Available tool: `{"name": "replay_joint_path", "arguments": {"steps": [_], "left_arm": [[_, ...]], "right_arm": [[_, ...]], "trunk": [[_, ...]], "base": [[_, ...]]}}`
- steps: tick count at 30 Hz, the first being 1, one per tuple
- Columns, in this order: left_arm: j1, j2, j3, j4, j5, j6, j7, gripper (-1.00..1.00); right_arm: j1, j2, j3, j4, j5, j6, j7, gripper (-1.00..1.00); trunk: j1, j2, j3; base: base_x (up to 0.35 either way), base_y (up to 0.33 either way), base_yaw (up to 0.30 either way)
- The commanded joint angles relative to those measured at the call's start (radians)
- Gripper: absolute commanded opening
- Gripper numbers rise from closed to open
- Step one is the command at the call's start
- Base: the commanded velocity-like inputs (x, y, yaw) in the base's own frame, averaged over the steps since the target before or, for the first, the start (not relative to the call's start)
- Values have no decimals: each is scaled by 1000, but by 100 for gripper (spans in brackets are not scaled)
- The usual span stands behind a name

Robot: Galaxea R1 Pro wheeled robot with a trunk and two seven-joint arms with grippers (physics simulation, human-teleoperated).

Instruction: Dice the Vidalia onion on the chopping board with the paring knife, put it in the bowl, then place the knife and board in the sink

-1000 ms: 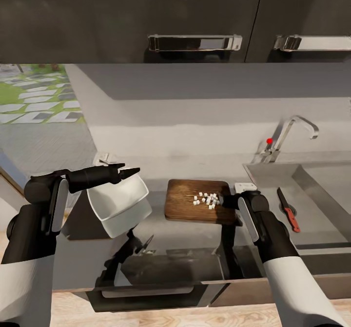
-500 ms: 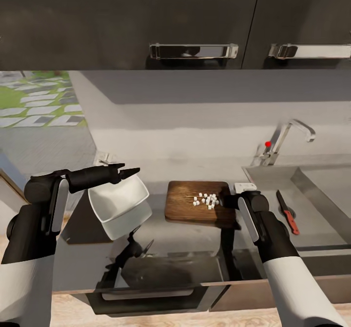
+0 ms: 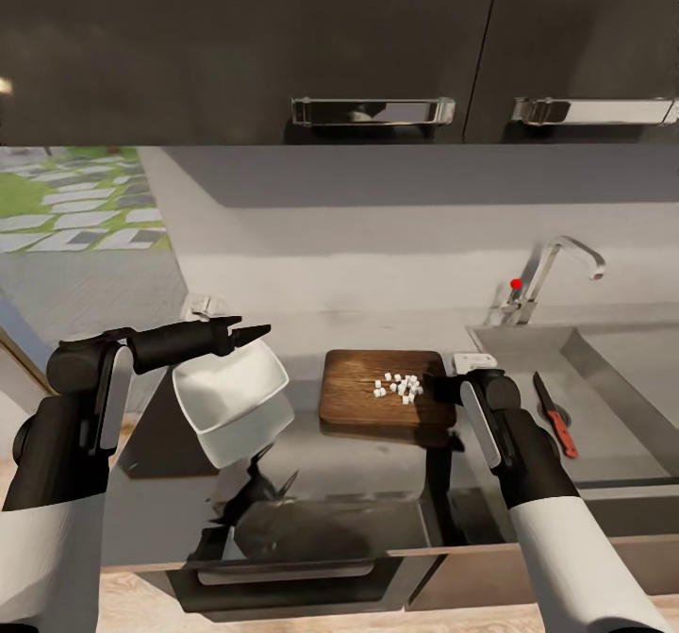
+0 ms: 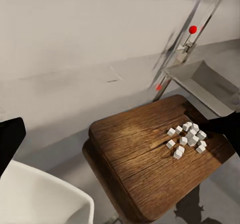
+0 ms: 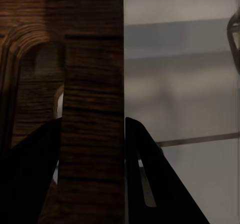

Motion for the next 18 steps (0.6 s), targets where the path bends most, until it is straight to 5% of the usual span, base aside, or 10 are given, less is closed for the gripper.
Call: {"name": "replay_joint_path", "arguments": {"steps": [1, 18], "left_arm": [[-1, 0, 1, 0, 2, 8, -2, 100], [-1, -1, 1, 0, 2, 8, -2, 100]], "right_arm": [[-1, 0, 1, -1, -11, 3, -10, -100], [-1, 0, 0, -29, -11, 5, -10, -100]], "trunk": [[0, -1, 0], [0, -1, 23]], "base": [[0, 0, 0], [0, 0, 0]]}}
